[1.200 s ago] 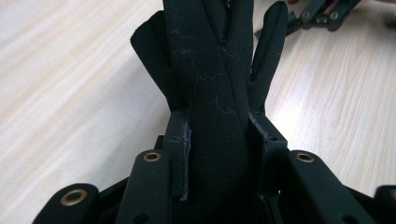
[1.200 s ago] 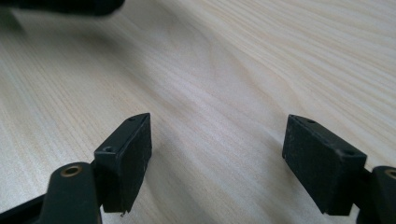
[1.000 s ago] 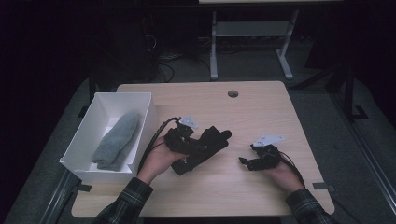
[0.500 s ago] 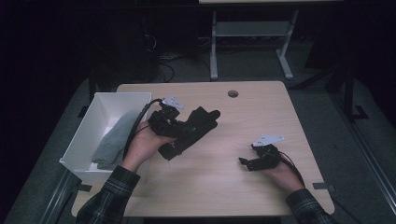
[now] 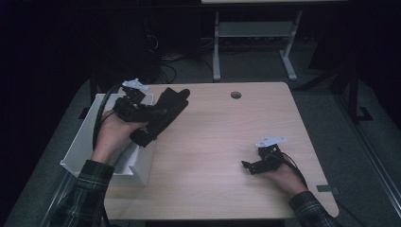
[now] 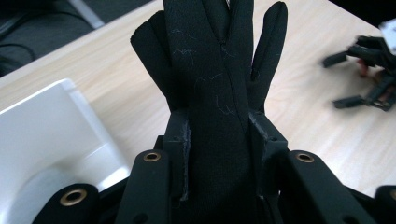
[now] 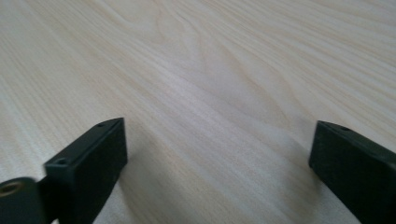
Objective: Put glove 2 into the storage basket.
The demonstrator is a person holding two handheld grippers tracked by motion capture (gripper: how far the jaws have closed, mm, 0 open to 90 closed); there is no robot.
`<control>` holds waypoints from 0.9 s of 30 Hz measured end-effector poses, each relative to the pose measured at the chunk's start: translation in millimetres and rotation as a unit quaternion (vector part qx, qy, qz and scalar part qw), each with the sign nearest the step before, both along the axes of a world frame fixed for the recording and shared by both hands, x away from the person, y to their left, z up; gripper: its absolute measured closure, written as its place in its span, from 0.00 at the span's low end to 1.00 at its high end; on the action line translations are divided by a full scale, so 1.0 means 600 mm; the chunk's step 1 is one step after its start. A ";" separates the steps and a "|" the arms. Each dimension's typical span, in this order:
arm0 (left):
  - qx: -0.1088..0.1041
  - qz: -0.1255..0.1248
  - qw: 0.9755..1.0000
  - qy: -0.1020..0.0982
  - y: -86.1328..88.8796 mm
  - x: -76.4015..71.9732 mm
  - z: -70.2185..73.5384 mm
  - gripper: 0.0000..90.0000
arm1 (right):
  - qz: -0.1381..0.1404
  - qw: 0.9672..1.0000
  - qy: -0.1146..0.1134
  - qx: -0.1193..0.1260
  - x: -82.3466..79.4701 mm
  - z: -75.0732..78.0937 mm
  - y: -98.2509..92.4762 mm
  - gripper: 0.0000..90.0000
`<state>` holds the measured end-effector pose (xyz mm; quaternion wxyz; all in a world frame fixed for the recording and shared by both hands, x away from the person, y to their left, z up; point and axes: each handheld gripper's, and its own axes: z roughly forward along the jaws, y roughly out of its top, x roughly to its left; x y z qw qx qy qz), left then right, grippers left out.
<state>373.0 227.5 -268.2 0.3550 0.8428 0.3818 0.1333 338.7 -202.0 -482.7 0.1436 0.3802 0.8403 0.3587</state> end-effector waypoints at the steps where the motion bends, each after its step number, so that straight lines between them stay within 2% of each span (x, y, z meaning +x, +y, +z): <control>1: -0.002 0.007 1.000 -0.001 0.011 0.000 0.002 0.71 | -0.001 1.000 0.000 -0.004 0.001 0.000 0.000 0.03; 6: -0.008 0.044 0.999 -0.002 0.060 -0.001 0.003 0.71 | -0.002 1.000 0.003 -0.003 0.001 0.000 0.000 0.03; 13: -0.011 0.091 0.996 -0.002 0.120 -0.005 -0.002 0.71 | 0.002 1.000 0.002 -0.003 0.001 0.000 0.000 0.03; 18: -0.011 0.123 0.992 0.007 0.148 -0.004 -0.023 0.71 | 0.002 1.000 0.003 -0.003 0.001 0.000 0.000 0.03; 27: -0.008 0.156 0.987 0.031 0.184 0.005 -0.079 0.71 | 0.002 1.000 0.003 -0.003 0.001 0.000 0.000 0.03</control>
